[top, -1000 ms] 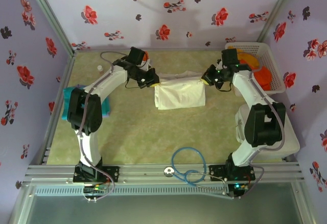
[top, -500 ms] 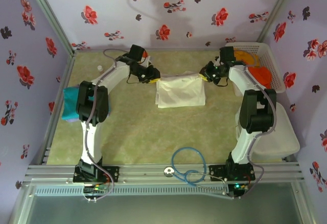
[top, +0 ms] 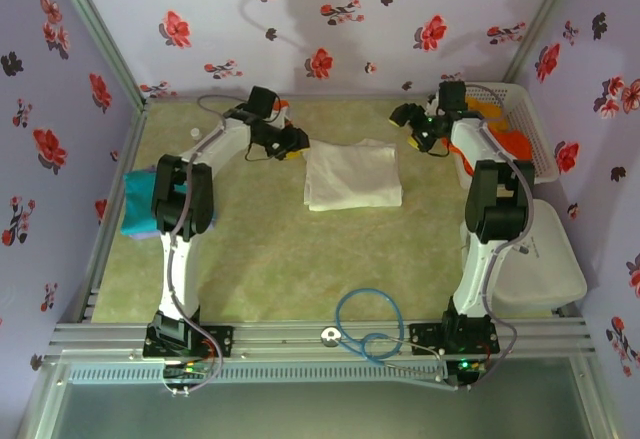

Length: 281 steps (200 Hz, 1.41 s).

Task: Fold and stack the t-shirts

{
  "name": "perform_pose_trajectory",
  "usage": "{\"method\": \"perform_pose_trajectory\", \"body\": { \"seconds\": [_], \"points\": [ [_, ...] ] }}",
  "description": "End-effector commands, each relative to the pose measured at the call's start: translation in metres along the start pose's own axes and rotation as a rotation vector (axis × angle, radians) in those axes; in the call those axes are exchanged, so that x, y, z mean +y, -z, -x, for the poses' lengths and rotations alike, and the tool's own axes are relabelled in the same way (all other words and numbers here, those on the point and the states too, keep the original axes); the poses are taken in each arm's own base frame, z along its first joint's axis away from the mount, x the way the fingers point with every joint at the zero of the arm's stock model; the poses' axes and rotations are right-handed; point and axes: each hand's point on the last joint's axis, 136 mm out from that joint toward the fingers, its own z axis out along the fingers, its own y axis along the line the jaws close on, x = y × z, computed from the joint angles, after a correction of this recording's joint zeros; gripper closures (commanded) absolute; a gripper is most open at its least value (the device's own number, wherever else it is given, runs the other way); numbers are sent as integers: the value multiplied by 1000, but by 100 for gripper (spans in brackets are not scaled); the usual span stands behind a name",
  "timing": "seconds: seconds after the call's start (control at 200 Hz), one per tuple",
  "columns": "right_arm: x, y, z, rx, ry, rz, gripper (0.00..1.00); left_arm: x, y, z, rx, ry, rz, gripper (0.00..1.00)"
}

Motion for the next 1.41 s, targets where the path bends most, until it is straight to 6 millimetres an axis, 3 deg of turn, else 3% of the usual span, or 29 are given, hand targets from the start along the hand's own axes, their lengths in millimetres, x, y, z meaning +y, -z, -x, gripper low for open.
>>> {"method": "perform_pose_trajectory", "body": {
  "seconds": [0.0,0.17,0.405,0.585,0.685,0.82,0.97,1.1,1.205,1.4],
  "points": [
    [11,21,-19,16,-2,28,20,-37,11,-12,-26,-36,-27,61],
    [22,28,-58,73,-125,120,19,-72,-9,-30,-37,-34,-82,61],
    [34,36,-111,103,-214,160,17,-87,-31,-70,12,22,-65,63],
    [35,26,-131,70,-257,186,16,-92,-51,-98,16,56,-84,63],
    [33,8,-136,78,-286,224,16,-83,-67,-107,36,77,-70,63],
    [11,-20,-140,95,-312,194,16,-58,-83,-116,67,72,15,64],
    [-28,-39,-148,112,-290,102,16,-12,-88,-121,79,101,140,65],
    [-55,-40,-146,95,-292,68,16,28,-85,-124,97,135,212,67],
    [-56,-39,-146,105,-268,70,16,46,-82,-125,104,152,239,68],
    [-43,-26,-136,95,-243,96,16,57,-68,-123,116,152,270,69]
  ]
}}
